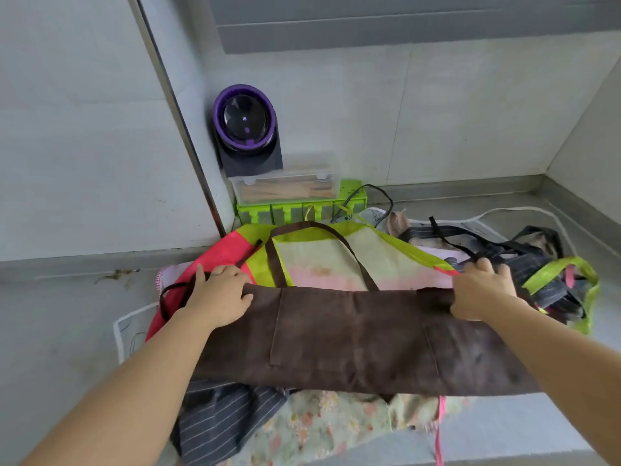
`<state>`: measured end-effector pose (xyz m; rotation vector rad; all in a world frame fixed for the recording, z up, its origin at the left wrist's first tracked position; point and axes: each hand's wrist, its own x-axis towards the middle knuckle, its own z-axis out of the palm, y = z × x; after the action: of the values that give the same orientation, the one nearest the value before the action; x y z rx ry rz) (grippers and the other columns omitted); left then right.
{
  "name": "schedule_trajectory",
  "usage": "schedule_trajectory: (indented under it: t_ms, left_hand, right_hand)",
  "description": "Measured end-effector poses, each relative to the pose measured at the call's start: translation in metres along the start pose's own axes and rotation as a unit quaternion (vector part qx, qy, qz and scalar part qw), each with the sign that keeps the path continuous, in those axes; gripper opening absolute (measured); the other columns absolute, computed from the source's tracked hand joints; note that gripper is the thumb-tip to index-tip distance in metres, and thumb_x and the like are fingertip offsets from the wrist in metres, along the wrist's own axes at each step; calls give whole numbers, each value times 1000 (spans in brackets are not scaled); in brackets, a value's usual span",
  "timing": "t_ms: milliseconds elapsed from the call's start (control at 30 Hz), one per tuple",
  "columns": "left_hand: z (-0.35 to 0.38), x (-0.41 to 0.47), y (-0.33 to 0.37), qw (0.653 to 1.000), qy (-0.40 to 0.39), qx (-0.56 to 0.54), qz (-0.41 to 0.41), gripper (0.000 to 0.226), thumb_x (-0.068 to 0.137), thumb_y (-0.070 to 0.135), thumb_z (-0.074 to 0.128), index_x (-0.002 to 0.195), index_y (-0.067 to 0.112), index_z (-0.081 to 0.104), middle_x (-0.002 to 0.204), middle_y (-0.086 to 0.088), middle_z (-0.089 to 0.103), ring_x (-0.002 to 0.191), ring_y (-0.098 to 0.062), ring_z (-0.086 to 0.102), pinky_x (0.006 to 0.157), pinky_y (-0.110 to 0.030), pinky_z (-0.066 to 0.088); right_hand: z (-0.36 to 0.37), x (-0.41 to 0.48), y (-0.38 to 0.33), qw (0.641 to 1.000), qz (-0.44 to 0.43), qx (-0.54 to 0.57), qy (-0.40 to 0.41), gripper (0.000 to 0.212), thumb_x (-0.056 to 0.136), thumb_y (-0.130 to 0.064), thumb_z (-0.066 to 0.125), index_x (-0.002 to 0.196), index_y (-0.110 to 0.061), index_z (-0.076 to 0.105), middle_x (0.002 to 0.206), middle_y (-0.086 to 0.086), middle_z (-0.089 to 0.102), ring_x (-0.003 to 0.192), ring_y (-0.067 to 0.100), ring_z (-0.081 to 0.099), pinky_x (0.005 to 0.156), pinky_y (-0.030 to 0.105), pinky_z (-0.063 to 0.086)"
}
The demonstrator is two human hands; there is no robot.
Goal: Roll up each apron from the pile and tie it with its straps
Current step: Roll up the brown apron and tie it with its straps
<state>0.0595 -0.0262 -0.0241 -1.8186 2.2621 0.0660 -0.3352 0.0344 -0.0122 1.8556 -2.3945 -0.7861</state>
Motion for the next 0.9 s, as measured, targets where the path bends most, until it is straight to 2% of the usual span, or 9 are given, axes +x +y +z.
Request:
schedule_trajectory:
  t_ms: [100,200,300,400,467,533,667,767,900]
  left_hand:
    - [2,11,3,999,-32,-23,32,40,96,49,40,127,26,53,141,4,44,134,-20,35,116,-57,-2]
    - [1,18,5,997,-50,-22,53,45,95,56,39,119,25,61,134,3,49,129,-19,40,117,-54,0]
    - [-1,25,4,994,-69,-46,71,50,92,61,41,120,24,61,132,1,52,126,-20,45,114,-43,19]
    - [-2,31,-1,990,-94,-78,71,50,89,66,42,89,21,64,96,1,66,91,-19,59,91,-35,40]
    - [-2,34,-5,988,-99,-102,61,53,88,67,43,62,21,48,65,4,51,62,-13,48,69,-32,39]
    - [1,35,-12,984,-95,-143,54,57,87,65,46,58,17,38,59,3,40,55,-15,39,57,-30,30]
    - [0,24,-37,987,-126,-91,27,57,86,66,48,57,17,40,58,4,39,54,-13,38,55,-29,28]
    - [1,12,-54,990,-140,-32,-5,56,87,66,46,60,18,39,61,4,38,56,-13,37,54,-28,26]
    - [9,6,-56,992,-90,-91,9,50,86,62,51,62,19,39,63,4,38,58,-14,38,56,-31,26]
  right_hand:
    - [-3,11,-26,987,-116,112,18,41,80,-42,56,116,-24,61,127,2,49,126,26,35,106,42,26]
    - [-5,16,-45,970,-158,183,-14,37,83,-45,53,109,-21,61,117,4,53,118,26,44,97,36,32]
    - [2,23,-49,967,-148,205,-39,25,89,-44,45,93,-22,55,107,3,51,114,26,48,94,36,30]
    - [5,27,-52,966,-143,212,-43,25,92,-43,39,85,-23,54,109,2,60,111,25,50,97,38,27]
    - [3,29,-52,971,-135,197,-5,28,92,-41,40,79,-22,56,105,3,64,107,25,52,97,36,28]
    - [-2,30,-54,978,-128,158,44,28,89,-41,42,75,-21,56,98,3,66,102,25,55,94,35,29]
    - [-13,29,-79,976,-167,132,47,23,89,-42,43,85,-23,55,95,0,63,96,21,56,92,34,30]
    - [-26,35,-110,957,-134,253,37,34,88,-51,47,102,-20,50,102,-1,64,101,23,57,92,38,33]
    - [-40,44,-151,916,-88,391,-9,62,82,-62,55,123,-17,43,106,2,61,109,25,55,96,38,36]
